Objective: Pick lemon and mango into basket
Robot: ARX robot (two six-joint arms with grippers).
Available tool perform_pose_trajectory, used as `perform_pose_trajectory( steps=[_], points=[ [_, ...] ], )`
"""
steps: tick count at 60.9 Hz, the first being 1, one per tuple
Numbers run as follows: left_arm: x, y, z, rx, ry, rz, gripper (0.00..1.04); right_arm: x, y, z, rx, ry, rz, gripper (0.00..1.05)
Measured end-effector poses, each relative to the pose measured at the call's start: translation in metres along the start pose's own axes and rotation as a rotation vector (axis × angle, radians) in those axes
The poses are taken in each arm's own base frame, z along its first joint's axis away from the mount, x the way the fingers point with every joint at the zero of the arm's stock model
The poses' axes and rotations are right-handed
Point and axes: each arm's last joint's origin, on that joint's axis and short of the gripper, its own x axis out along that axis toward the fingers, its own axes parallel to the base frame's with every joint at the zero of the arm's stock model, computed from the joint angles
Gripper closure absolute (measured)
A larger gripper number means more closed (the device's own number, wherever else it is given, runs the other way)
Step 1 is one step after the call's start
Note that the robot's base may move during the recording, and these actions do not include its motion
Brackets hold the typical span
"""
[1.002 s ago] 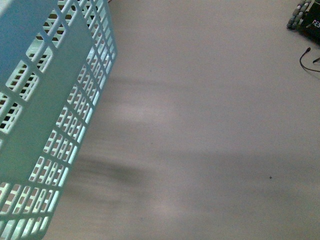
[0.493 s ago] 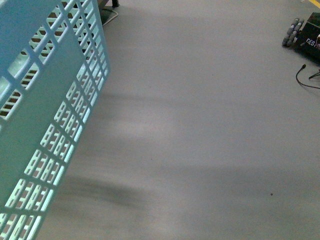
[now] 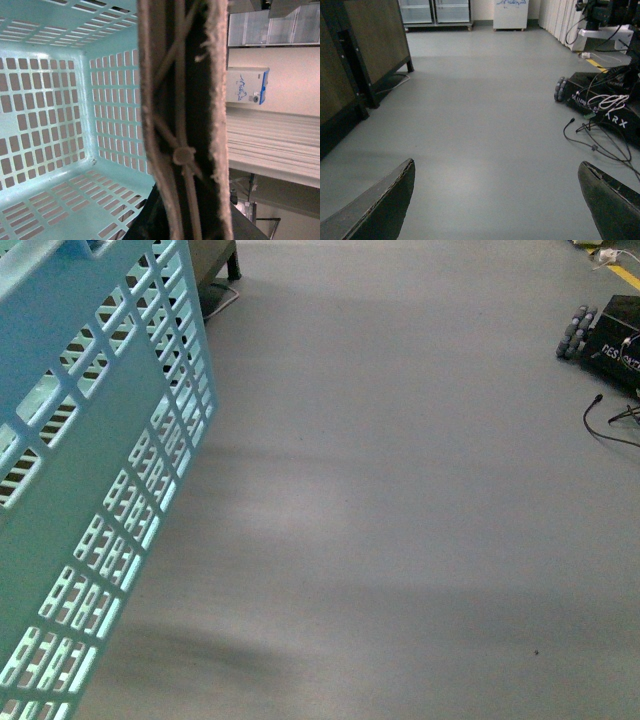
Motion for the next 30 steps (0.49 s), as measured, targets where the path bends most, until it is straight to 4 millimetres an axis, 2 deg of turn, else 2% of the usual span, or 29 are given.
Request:
perform_pose_trajectory(
  steps=[30],
  points=[
    [-0.0002, -0.0005, 0.0000, 0.000, 0.000, -0.001, 1.00, 0.0000, 0.0000, 0.0000, 0.000, 0.000, 0.000, 0.09]
  ],
)
